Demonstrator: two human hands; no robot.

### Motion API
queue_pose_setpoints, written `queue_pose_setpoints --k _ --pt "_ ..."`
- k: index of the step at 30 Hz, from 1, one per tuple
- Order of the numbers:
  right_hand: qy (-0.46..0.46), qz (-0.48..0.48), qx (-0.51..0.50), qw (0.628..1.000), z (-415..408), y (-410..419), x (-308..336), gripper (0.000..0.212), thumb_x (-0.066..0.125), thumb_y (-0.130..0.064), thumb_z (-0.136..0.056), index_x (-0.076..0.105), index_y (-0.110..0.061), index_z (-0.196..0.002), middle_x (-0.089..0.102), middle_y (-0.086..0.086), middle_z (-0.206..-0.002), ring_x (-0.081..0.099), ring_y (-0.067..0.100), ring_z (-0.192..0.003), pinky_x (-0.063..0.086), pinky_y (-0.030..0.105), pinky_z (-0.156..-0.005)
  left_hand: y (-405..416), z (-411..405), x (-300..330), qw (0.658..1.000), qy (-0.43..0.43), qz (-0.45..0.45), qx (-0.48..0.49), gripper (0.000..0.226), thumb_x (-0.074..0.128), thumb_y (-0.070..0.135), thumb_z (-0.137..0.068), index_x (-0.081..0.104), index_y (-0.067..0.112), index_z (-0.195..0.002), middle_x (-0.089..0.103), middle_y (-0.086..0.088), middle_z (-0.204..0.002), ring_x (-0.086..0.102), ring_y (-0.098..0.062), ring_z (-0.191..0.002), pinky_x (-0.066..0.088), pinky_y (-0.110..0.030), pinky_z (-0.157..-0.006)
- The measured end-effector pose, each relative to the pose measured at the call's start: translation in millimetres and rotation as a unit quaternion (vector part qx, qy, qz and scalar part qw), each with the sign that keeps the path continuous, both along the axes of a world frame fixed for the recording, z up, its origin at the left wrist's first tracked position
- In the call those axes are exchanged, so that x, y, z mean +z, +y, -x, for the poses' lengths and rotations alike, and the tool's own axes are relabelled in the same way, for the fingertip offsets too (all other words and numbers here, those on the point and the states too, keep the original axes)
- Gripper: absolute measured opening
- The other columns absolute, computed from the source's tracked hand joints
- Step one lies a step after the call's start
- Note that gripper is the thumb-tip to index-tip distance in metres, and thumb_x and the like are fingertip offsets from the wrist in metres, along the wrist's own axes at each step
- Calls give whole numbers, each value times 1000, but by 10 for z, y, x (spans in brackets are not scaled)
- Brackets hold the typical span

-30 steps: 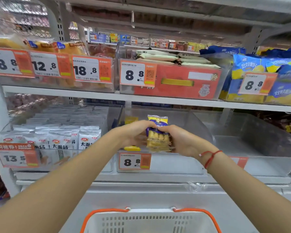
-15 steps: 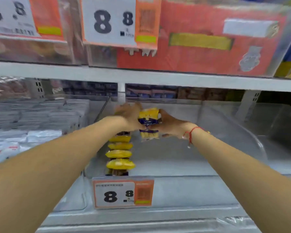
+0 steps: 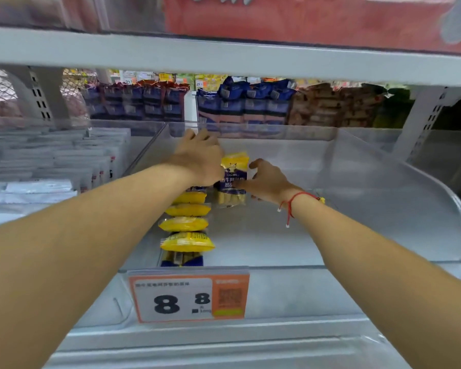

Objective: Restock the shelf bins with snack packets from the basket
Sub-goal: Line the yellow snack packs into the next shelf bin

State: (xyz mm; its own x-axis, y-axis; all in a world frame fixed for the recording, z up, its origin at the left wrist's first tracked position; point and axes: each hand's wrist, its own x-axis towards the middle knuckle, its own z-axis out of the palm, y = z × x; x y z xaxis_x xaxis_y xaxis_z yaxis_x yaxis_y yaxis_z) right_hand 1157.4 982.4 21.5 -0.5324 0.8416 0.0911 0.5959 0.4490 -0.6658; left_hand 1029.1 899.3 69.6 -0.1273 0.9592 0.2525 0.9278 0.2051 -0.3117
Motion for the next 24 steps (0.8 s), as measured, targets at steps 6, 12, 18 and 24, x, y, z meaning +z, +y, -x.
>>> queue_pose_setpoints --k 6,12,18,24 --pt "69 66 -32 995 175 -50 -9 48 69 -13 -82 39 -5 -118 64 15 -107 67 31 -88 58 39 -76 -46 -74 44 993 -62 -88 -55 31 67 14 -83 56 25 -109 55 2 -126 43 -22 -116 29 -32 -88" --pt "107 188 -15 976 268 -44 -53 41 62 -12 -88 47 0 -125 64 20 -110 68 22 -74 57 22 -51 -64 -77 31 992 -83 -97 -20 22 66 15 -87 64 29 -104 60 3 -120 49 -22 -116 31 -35 -97" --pt "66 185 -25 980 176 -81 -39 55 58 -8 -91 26 -4 -136 57 18 -115 64 21 -67 55 26 -53 -74 -81 18 992 -89 -81 -33 29 63 10 -88 61 29 -110 55 1 -127 48 -22 -116 26 -28 -75" --pt "92 230 17 969 131 -168 5 57 59 2 -88 28 -11 -134 55 21 -126 63 26 -85 54 32 -78 -60 -71 15 992 -79 -97 -34 29 67 6 -85 66 31 -100 52 2 -129 43 -21 -118 30 -30 -83"
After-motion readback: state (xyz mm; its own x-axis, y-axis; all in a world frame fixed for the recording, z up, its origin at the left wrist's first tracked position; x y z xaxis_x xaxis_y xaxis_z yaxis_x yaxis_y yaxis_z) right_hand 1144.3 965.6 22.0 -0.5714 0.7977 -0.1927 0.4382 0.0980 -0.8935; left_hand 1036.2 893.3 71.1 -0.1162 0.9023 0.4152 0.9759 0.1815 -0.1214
